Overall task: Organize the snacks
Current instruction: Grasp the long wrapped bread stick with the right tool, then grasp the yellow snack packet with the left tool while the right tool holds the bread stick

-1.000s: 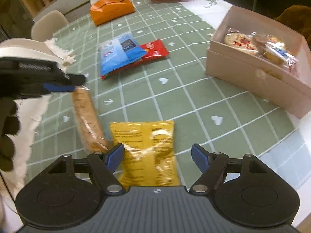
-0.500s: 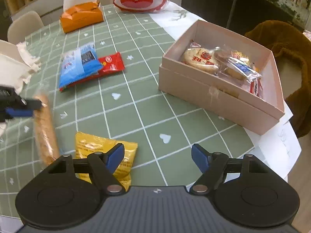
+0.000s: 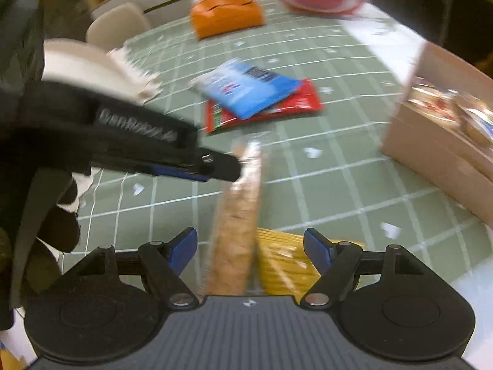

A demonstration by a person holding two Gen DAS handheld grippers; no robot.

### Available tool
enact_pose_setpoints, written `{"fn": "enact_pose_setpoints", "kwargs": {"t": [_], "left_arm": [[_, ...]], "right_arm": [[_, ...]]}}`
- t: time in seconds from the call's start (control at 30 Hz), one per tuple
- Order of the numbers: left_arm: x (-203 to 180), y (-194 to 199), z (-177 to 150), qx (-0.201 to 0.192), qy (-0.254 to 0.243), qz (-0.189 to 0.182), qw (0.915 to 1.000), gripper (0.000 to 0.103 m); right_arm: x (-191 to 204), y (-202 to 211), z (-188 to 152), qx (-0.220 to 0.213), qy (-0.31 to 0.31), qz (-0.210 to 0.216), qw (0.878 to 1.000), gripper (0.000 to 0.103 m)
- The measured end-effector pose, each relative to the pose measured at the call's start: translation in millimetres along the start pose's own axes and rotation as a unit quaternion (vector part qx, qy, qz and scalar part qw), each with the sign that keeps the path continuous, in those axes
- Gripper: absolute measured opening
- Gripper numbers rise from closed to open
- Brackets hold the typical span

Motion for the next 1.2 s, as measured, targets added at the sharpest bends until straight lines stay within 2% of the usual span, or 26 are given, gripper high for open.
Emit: {"fn": "enact_pose_setpoints", "kwargs": {"t": [0.03, 0.07, 0.1, 0.13, 0.17, 0.23, 0.4, 0.57, 0.73, 0.87, 1.0, 1.1, 1.17, 1.2], "left_arm": [[-0.1, 2.3, 0.9, -0.002, -0.001, 0.000, 1.0000, 0.036], [-0.3, 5.2, 0.7, -0.005, -0.002, -0.001, 1.0000, 0.036], [-0.6, 6.8, 2.0, -0.007, -0.002, -0.001, 1.0000, 0.036], [-0.8, 9.6, 2.6, -0.009, -0.004, -0.002, 0.9999, 0.036], [-1.5, 11.6, 3.3, -0.012, -0.006, -0.003, 0.9999, 0.036], [-3.5, 15.3, 4.5, -0.018, -0.011, -0.002, 0.9998, 0.036], [-4.4, 22.4, 7.5, -0.029, -0.015, -0.007, 0.9995, 0.036], [-6.8, 19.3, 5.4, -0.023, -0.023, -0.010, 0.9994, 0.036], [-8.4, 11.6, -5.5, 0.001, -0.031, -0.023, 0.9992, 0.036], [-14.2, -0.3, -27.0, 0.048, -0.049, -0.043, 0.9967, 0.036], [-20.7, -13.3, -49.5, 0.089, -0.072, -0.050, 0.9922, 0.036], [-25.4, -20.0, -60.8, 0.105, -0.081, -0.049, 0.9899, 0.036], [-27.5, -22.2, -65.9, 0.111, -0.080, -0.052, 0.9891, 0.036], [-28.7, -23.1, -67.6, 0.113, -0.079, -0.054, 0.9890, 0.036]], "right_arm": [[5.7, -5.1, 2.0, 0.003, 0.008, -0.004, 1.000, 0.074], [11.4, -8.3, 3.8, 0.004, 0.019, -0.010, 1.000, 0.065], [17.3, -10.8, 6.5, 0.006, 0.034, -0.018, 0.999, 0.055], [20.0, -11.7, 8.6, 0.010, 0.045, -0.028, 0.999, 0.039], [21.5, -11.5, 11.1, 0.012, 0.051, -0.028, 0.998, 0.034], [15.7, -5.0, 14.5, 0.005, 0.039, -0.020, 0.999, 0.031], [-24.0, 34.3, 22.6, -0.040, -0.021, -0.041, 0.998, 0.030], [-52.8, 78.6, 17.6, -0.073, -0.038, -0.082, 0.993, 0.030], [-81.3, 81.5, -9.0, -0.036, -0.052, -0.126, 0.990, 0.030], [-90.2, 67.5, -44.0, 0.015, -0.071, -0.146, 0.987, 0.030], [-90.2, 54.9, -65.6, 0.040, -0.095, -0.149, 0.984, 0.033], [-84.2, 54.4, -69.9, 0.037, -0.098, -0.150, 0.983, 0.040], [-79.9, 57.6, -71.4, 0.032, -0.096, -0.151, 0.983, 0.053], [-77.5, 59.5, -71.0, 0.030, -0.093, -0.155, 0.983, 0.056]]}}
Point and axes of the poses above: each gripper's, at about its wrist camera, not at the fingertips, and y roughly against the way its jaws point, x to its left, z to its top, the point moved 2 cm from there along -y, roughly the way its jaws point, and after that the axes turned 10 degrees about y, right-handed, at the moved point
